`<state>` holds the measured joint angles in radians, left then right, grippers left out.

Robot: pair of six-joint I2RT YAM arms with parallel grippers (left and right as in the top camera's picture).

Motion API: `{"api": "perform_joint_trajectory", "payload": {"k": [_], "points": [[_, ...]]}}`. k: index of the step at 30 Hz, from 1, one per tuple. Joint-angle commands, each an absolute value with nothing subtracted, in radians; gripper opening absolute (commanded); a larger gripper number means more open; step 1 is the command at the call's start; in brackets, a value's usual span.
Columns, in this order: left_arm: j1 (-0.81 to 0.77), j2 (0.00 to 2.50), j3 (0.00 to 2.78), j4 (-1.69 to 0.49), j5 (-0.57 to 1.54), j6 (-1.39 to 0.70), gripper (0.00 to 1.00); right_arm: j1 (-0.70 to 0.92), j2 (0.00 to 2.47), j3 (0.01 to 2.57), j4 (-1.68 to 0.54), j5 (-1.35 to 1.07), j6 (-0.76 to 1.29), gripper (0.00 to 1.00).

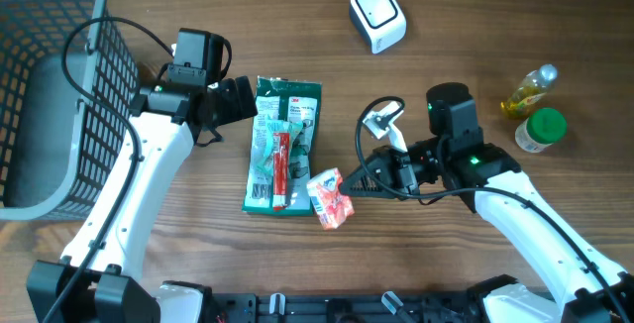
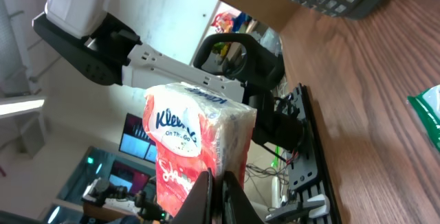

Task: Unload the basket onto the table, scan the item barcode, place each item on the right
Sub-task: 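Raise the Kleenex pack and rotate it with the right gripper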

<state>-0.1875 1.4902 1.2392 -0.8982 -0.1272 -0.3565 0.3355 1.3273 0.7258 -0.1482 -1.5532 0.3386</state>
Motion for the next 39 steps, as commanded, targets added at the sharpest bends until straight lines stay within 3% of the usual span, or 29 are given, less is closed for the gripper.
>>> {"api": "perform_joint_trajectory", "payload": {"k": [1, 9, 13, 26, 39], "points": [[-0.183, 1.482, 1.255, -0.899, -0.136, -0.344, 1.0, 0.312, 1.308, 0.716, -0.142, -1.623, 0.315, 0.04], [-0.183, 1.482, 1.255, -0.899, -0.136, -0.344, 1.0, 0.31, 1.308, 0.716, -0.135, -1.623, 0.327, 0.04], [-0.183, 1.482, 1.255, -0.899, -0.136, -0.344, 1.0, 0.31, 1.305, 0.716, -0.045, -1.623, 0.443, 0.04], [-0.183, 1.482, 1.255, -0.899, -0.136, -0.344, 1.0, 0.285, 1.269, 0.716, 0.644, -1.623, 1.096, 0.05], [-0.183, 1.482, 1.255, -0.899, -0.136, -0.344, 1.0, 0.258, 1.266, 0.712, 0.635, -1.623, 1.066, 0.04]]}}
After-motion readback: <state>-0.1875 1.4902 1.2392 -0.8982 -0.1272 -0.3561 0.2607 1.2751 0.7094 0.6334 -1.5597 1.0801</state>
